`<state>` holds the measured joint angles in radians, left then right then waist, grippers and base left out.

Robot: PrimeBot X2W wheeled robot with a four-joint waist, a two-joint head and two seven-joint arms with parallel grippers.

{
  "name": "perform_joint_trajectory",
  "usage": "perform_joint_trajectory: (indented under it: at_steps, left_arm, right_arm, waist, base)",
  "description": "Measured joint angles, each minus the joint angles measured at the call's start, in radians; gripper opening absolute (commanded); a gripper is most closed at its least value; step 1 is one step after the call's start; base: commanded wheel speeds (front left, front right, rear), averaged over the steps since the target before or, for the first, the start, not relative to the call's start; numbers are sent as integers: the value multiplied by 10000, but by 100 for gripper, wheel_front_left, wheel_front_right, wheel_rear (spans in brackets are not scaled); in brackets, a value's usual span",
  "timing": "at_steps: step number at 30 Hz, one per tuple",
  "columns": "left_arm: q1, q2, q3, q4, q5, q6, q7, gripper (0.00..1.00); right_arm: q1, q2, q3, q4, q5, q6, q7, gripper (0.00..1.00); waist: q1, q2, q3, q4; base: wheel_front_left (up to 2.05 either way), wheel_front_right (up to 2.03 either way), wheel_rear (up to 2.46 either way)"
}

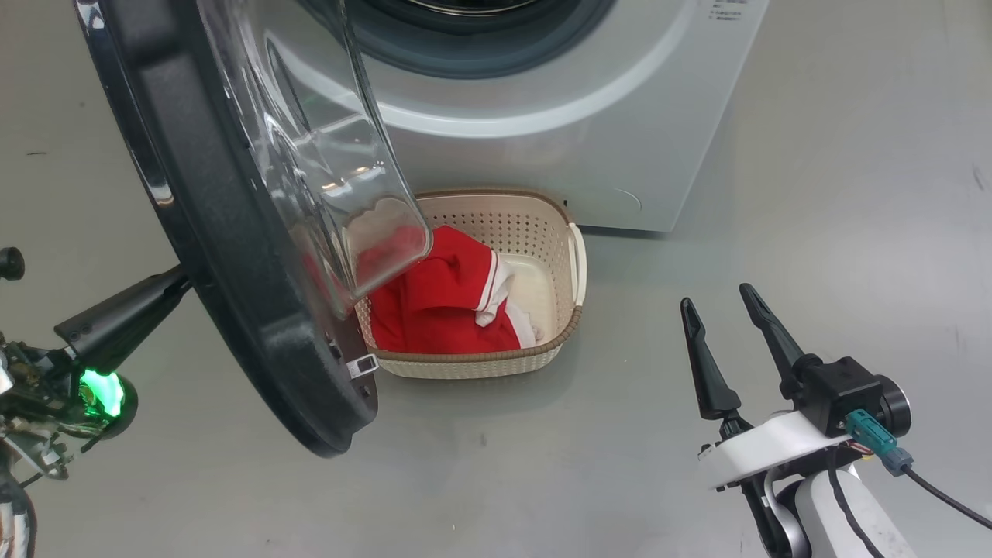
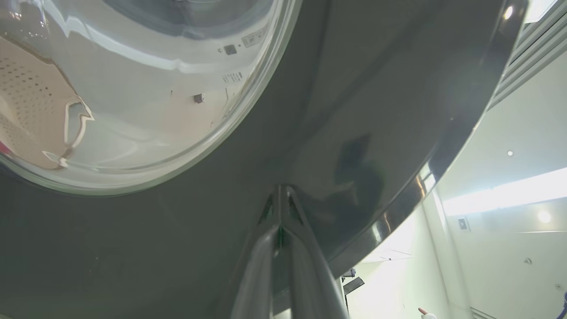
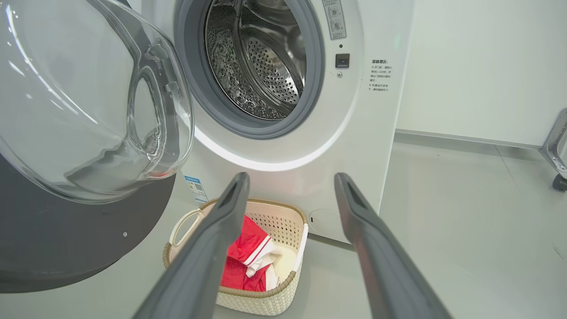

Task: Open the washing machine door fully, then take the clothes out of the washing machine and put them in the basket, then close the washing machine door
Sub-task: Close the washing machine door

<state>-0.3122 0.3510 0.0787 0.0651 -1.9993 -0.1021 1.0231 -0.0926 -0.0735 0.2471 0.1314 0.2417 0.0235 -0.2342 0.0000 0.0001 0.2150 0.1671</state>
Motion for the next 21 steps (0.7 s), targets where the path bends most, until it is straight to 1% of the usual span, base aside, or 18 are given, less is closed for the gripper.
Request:
perform_joint_trajectory:
  at_steps: [9,13,21]
  left_arm:
    - [1,-65,-127,-581,-155,19,13,0]
    - [-9,-94,-142,-803,-159,104,10,0]
    - [-165,-199,-263,-1034,-153,326,-142,0]
  right_arm:
    - [-200,77,61,-10,100,-12,-17,100]
    - [-340,109,113,-13,140,-82,-86,100]
    - [-516,123,192,-12,222,-84,-90,100]
  waist:
    - [0,0,340,-821]
    - [0,0,560,-1260]
    - [0,0,958,-1875]
  base:
    - [0,0,0]
    - [0,0,0]
    - [0,0,0]
